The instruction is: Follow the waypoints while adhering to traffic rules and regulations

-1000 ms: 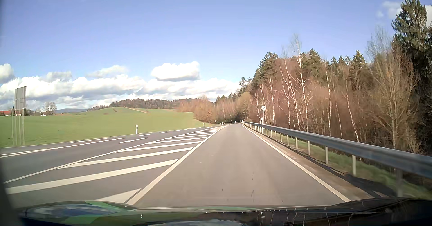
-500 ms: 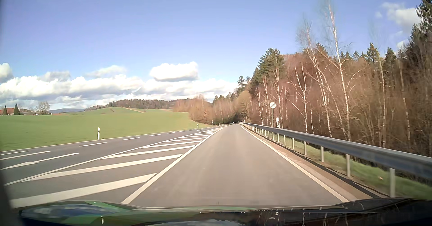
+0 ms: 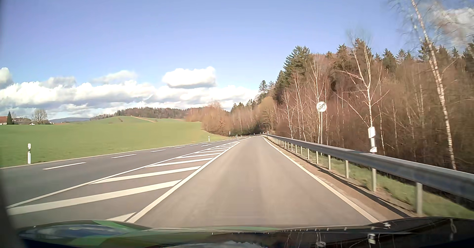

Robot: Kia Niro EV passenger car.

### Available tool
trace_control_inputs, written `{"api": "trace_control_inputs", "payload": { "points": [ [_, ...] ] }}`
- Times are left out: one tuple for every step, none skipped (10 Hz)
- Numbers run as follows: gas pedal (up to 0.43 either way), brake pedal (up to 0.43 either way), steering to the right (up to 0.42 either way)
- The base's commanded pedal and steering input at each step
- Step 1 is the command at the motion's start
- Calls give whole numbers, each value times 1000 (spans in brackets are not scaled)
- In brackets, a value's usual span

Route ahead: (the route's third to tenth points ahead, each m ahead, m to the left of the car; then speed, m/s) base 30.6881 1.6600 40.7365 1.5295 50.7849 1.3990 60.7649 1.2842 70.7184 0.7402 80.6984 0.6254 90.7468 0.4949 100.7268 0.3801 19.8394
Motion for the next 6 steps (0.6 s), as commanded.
{"api": "trace_control_inputs", "payload": {
  "points": [
    [98,0,1],
    [98,0,0],
    [98,0,0],
    [98,0,-1],
    [98,0,-1],
    [98,0,-1]
  ]
}}
